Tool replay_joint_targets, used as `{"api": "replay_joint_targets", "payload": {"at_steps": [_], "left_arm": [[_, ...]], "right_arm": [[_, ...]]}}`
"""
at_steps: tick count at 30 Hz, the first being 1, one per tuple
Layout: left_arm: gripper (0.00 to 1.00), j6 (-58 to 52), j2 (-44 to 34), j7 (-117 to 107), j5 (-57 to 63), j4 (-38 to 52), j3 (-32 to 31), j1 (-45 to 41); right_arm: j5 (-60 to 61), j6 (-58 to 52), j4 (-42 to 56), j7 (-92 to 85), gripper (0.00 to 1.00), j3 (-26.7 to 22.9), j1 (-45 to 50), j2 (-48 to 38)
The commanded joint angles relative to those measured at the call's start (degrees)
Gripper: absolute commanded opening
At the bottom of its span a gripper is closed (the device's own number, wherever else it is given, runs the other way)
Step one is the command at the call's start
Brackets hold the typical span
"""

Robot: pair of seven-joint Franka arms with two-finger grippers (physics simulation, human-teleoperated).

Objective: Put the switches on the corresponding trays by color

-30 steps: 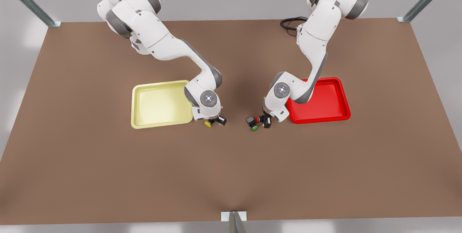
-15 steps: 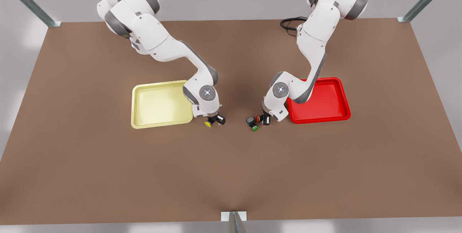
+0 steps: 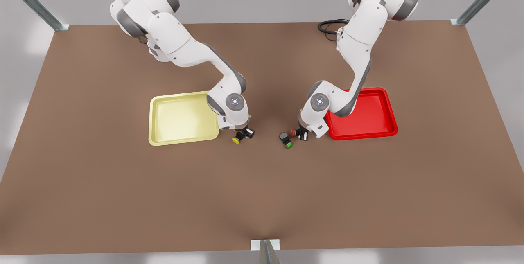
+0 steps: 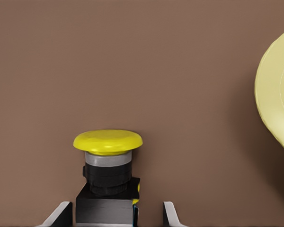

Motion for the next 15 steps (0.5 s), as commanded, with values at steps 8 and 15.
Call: {"api": "replay_joint_targets", "payload": {"at_steps": [8, 15], "left_arm": [[0.5, -10.45, -6.88, 11.69, 0.29, -0.01, 6.05, 0.13], [0.51, -11.16, -14.96, 38.67, 0.29, -11.87, 18.45, 0.13]], "right_arm": [[0.06, -0.26, 0.35, 0.0, 0.53, 0.0, 0.0, -0.14], [0.06, -0.44, 0.35, 0.0, 0.47, 0.0, 0.09, -0.32]]}}
